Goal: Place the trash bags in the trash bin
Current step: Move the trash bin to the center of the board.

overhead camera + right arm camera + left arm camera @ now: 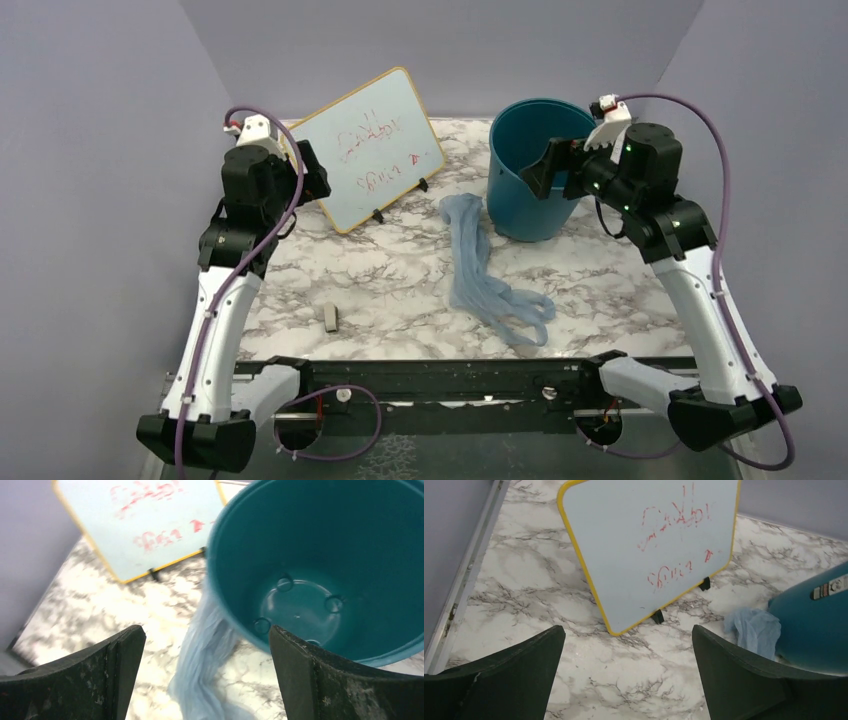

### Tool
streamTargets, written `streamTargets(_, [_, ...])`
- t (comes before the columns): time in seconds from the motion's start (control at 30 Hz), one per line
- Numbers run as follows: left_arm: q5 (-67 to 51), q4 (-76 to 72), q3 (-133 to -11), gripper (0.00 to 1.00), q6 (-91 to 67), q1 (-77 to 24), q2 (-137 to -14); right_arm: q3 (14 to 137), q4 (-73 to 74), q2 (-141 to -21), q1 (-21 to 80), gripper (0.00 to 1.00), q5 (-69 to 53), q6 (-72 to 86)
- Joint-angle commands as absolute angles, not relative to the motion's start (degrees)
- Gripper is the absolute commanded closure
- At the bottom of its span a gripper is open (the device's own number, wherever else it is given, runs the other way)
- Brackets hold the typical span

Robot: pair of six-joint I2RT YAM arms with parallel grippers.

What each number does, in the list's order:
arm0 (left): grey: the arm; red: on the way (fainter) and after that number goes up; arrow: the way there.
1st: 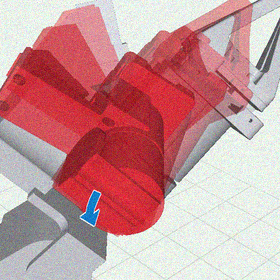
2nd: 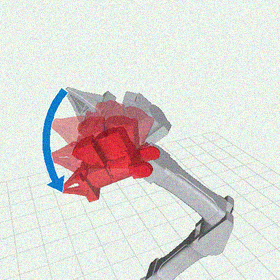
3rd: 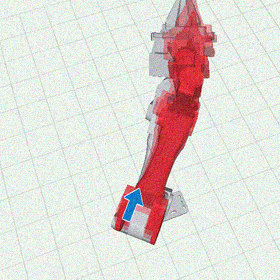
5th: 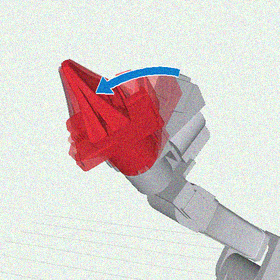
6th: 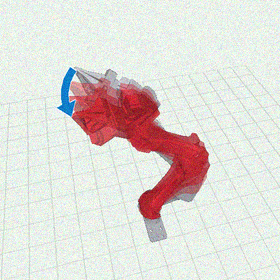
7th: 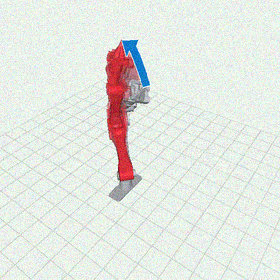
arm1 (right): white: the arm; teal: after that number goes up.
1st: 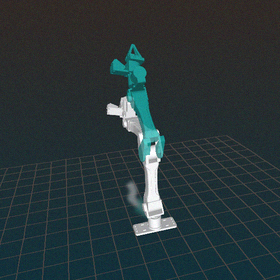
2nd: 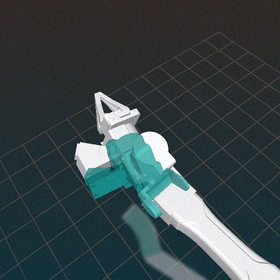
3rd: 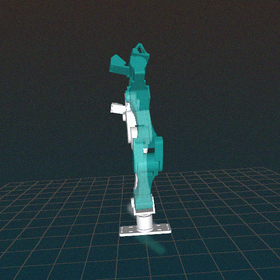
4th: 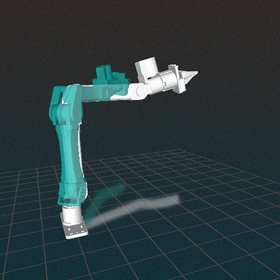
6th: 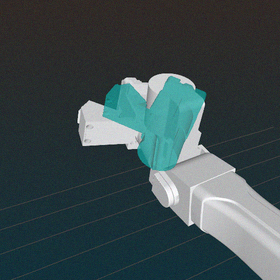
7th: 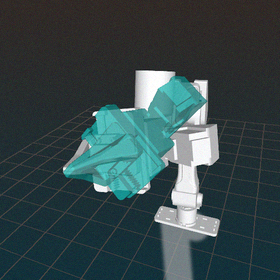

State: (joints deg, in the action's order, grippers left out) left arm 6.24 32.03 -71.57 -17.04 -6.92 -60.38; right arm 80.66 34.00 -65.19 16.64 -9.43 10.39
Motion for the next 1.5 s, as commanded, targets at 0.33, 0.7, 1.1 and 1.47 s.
streamTargets(0.33, [-7.74, 28.18, -53.38, 0.01, -16.56, -9.44, -43.97, 77.24, 44.89, -57.33, 22.86, 0.0, -34.26, 7.09])
streamTargets(0.7, [-14.91, 25.86, -43.67, 0.01, -17.45, -9.8, -43.5, 75.7, 42.43, -70.46, 53.24, 0.0, -5.99, 9.53])
streamTargets(1.1, [-16.15, 20.26, -36.83, 0.01, -19.5, -9.83, -41.82, 69.05, 25.1, -83.46, 54.96, 0.0, 37.98, 1.83])
streamTargets(1.47, [-15.27, 20.2, -36.34, 0.01, -19.81, -9.84, -42.56, 63.96, 14.55, -92.57, 48.26, 0.0, 40.23, -4.8])
